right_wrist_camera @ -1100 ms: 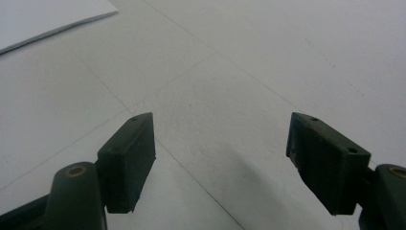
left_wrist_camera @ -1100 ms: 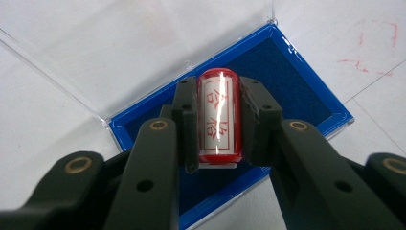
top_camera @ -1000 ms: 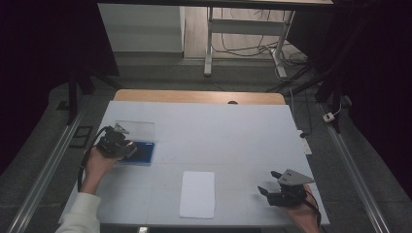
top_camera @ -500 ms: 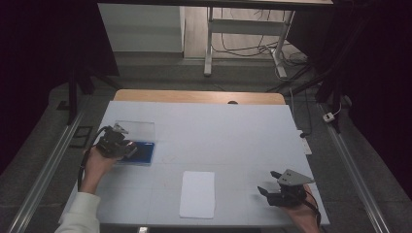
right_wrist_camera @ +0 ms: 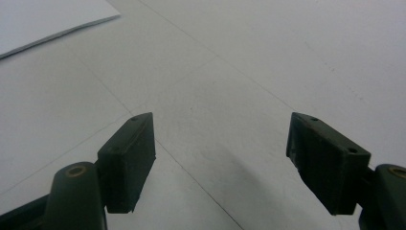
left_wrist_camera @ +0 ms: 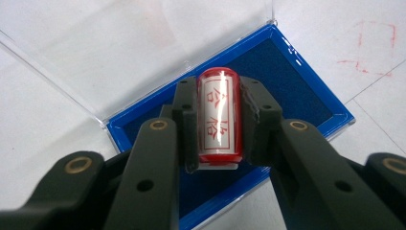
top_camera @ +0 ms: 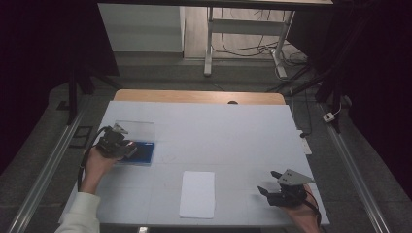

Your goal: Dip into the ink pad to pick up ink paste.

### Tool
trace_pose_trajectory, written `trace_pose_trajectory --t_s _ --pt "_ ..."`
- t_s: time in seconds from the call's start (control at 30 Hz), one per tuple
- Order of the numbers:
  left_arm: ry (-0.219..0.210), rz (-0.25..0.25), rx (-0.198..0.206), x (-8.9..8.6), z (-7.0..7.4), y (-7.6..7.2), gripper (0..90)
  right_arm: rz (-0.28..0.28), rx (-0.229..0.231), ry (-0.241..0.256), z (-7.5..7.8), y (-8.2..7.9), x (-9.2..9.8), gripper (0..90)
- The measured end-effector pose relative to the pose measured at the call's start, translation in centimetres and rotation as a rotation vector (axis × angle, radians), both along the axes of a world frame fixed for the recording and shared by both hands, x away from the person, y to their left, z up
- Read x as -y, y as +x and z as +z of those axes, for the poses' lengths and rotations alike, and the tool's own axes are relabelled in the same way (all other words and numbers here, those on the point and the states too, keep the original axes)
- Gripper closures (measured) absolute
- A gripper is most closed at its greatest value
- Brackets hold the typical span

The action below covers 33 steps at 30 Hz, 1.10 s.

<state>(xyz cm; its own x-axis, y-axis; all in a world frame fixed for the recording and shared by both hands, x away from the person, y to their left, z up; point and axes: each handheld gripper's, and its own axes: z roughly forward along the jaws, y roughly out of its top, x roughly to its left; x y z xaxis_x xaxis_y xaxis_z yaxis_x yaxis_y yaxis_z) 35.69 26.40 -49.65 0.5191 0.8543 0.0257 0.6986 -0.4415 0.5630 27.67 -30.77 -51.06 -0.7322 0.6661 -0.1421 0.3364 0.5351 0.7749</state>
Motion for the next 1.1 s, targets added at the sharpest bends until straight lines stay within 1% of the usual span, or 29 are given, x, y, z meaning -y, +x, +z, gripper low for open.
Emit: trace_pose_trajectory --t_s 0.07,0.1,0.13,0.17,0.2,0.27,0.33,0.43,0.53,0.6,0.73,0.83,0.93,0.97,1.1 --pt "-0.003 -0.001 0.001 0.0 0.0 0.0 71.1 0.002 0.0 0.002 0.0 0.0 0.0 24.8" --pt "0.008 -0.007 0.006 0.0 0.1 -0.1 71.1 0.001 0.0 0.002 0.0 0.0 0.0 24.8" --pt "0.031 -0.023 0.023 0.3 0.7 -0.3 70.9 -0.001 0.003 0.001 0.0 0.0 0.0 24.8" --pt "0.061 -0.04 0.022 0.6 1.0 -0.5 70.8 -0.003 0.002 0.008 0.0 0.0 0.0 24.7" --pt "0.054 -0.054 0.06 1.0 1.7 -0.8 70.7 -0.007 0.005 0.003 0.1 0.0 0.0 24.8" --pt "-0.038 -0.05 0.113 0.8 2.8 -1.2 70.5 -0.004 0.004 0.017 0.1 0.0 0.2 24.8" --pt "-0.054 -0.052 0.145 0.9 3.9 -1.7 70.5 -0.006 0.003 0.017 0.2 0.1 0.4 24.8" --pt "-0.097 -0.059 0.165 0.6 4.8 -2.4 70.4 -0.01 0.005 0.015 0.1 0.1 0.4 24.8" --pt "-0.141 -0.069 0.175 0.5 5.3 -2.9 70.3 -0.005 0.005 0.015 0.1 0.1 0.4 24.8" --pt "-0.159 -0.075 0.182 0.4 5.7 -3.2 70.2 -0.003 0.007 0.015 0.1 0.1 0.3 24.8" --pt "-0.164 -0.087 0.186 0.6 6.0 -3.7 70.2 -0.002 0.006 0.021 0.1 0.1 0.2 24.8" --pt "-0.165 -0.098 0.187 0.8 6.3 -3.9 70.2 0.0 0.004 0.012 0.1 0.1 0.2 24.8" --pt "-0.184 -0.105 0.188 0.9 6.5 -4.1 70.1 0.003 0.001 0.009 0.0 0.2 0.2 24.8" --pt "-0.184 -0.105 0.188 0.9 6.5 -4.1 70.1 0.003 0.001 0.01 0.0 0.2 0.2 24.8" --pt "-0.204 -0.143 0.182 1.5 7.0 -4.7 70.1 0.002 0.001 0.017 0.0 0.2 0.2 24.9"
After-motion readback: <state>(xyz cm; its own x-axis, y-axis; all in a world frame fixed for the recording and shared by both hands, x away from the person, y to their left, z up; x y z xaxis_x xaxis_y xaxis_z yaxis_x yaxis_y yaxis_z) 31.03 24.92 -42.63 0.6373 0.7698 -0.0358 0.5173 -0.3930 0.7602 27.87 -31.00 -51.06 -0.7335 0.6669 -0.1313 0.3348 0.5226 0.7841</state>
